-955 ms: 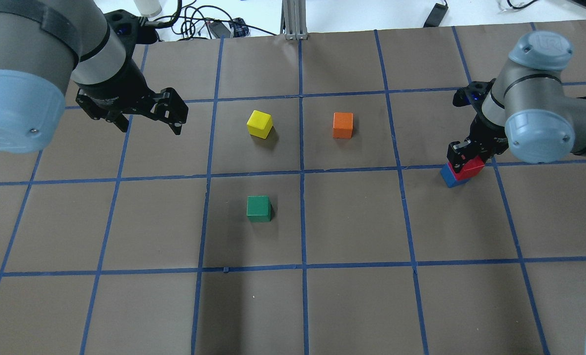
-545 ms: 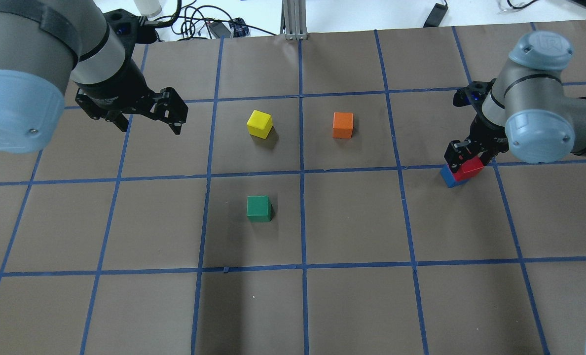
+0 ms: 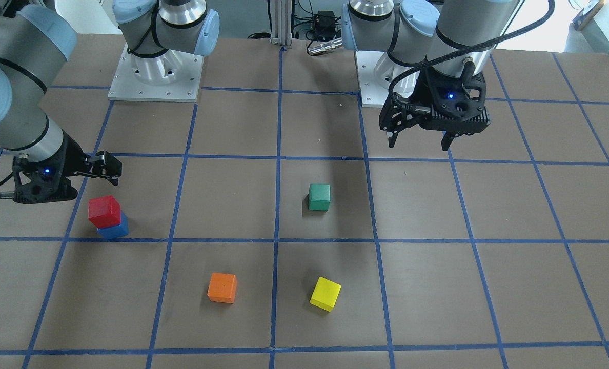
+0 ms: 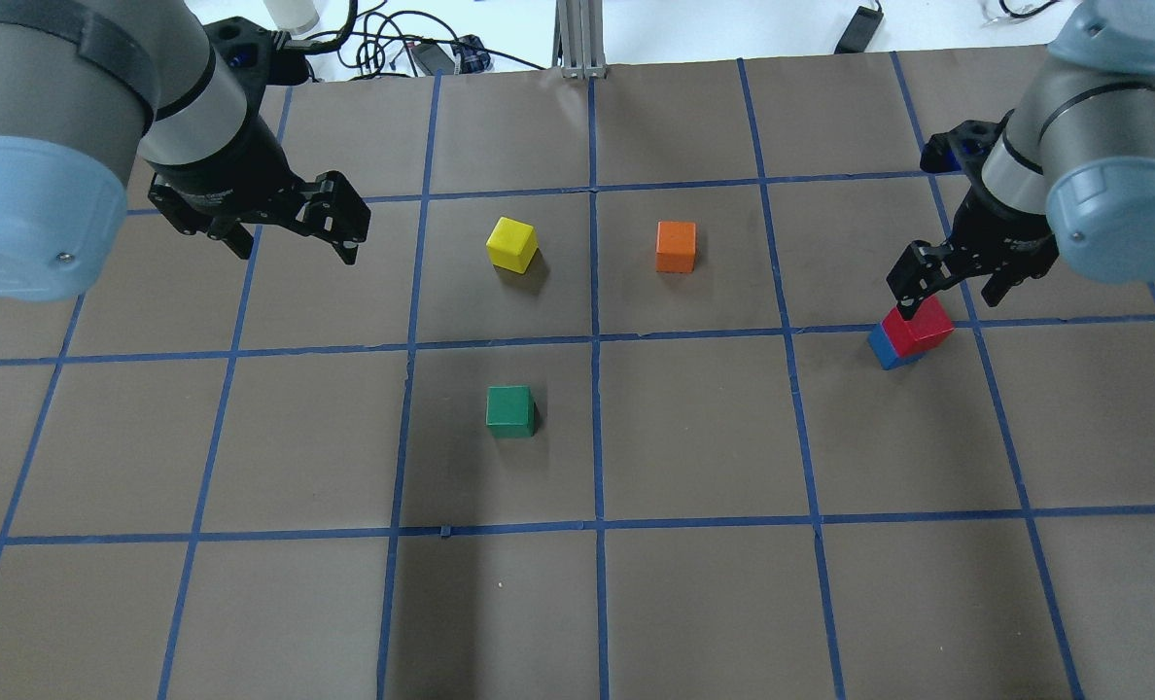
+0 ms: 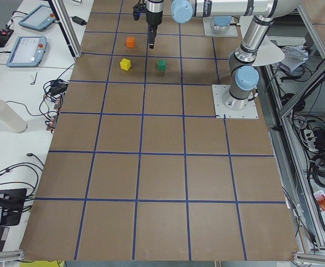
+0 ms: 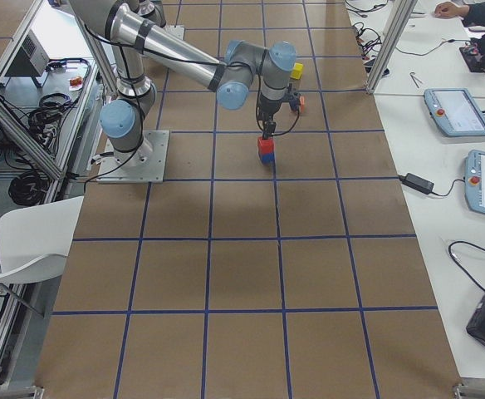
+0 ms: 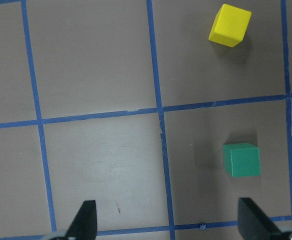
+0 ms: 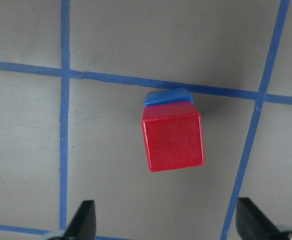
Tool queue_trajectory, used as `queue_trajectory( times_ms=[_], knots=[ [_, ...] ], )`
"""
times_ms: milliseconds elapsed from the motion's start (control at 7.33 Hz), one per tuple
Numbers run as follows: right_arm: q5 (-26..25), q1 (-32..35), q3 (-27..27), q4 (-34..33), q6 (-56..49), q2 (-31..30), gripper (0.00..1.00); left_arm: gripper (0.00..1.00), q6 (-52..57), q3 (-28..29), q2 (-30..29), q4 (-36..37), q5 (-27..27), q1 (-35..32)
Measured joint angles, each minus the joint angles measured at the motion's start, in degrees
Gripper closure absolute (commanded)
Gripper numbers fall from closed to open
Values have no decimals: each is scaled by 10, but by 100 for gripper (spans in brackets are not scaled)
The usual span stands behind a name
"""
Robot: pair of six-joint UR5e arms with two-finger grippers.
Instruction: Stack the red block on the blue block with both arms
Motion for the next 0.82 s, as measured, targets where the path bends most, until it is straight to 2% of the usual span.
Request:
queue_trajectory(
  times_ms=[409, 818],
  knots=[
    [20, 48, -93, 152, 100, -51, 0, 0, 0, 5, -1, 0, -1, 0],
    [21, 100, -150, 182, 169, -53, 0, 0, 0, 11, -3, -1, -1, 0]
  ],
)
